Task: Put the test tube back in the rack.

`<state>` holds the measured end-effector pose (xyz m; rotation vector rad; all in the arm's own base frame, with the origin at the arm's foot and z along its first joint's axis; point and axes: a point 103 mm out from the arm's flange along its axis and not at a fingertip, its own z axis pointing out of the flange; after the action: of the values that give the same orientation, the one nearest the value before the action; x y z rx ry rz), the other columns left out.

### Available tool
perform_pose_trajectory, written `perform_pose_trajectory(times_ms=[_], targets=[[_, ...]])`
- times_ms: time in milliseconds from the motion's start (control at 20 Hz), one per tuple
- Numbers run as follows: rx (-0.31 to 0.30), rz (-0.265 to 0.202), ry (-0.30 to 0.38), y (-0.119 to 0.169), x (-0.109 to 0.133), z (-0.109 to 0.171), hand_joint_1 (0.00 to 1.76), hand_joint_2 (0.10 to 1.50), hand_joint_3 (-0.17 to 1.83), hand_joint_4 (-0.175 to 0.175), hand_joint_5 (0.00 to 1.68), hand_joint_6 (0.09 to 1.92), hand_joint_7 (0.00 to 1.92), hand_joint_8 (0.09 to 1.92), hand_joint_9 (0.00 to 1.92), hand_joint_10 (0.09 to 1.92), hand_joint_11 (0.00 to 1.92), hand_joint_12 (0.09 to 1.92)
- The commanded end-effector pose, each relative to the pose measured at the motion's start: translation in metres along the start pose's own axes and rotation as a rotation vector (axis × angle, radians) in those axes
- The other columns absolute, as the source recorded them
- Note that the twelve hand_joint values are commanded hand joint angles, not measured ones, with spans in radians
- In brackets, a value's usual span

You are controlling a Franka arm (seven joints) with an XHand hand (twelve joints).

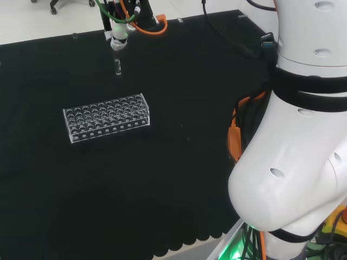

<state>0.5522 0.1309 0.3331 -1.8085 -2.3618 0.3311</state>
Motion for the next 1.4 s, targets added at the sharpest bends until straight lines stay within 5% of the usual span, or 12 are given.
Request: perform_pose_trajectory(times_ms=[50,750,1400], targets=[[0.003,-0.004,0.009,0.003,0.002,0.0,1.44,0.64,0.54,-0.175,1.49,0.17,1.88,0.21,1.49,0.23,1.01,1.15],[0.071,-0.1,0.033,0.024,0.045,0.028,1.44,0.64,0.54,-0.175,1.49,0.18,1.88,0.2,1.49,0.23,1.01,1.15],[0.116,-0.137,0.045,0.033,0.063,0.048,1.44,0.64,0.53,-0.175,1.48,0.18,1.88,0.2,1.49,0.24,1.01,1.15]])
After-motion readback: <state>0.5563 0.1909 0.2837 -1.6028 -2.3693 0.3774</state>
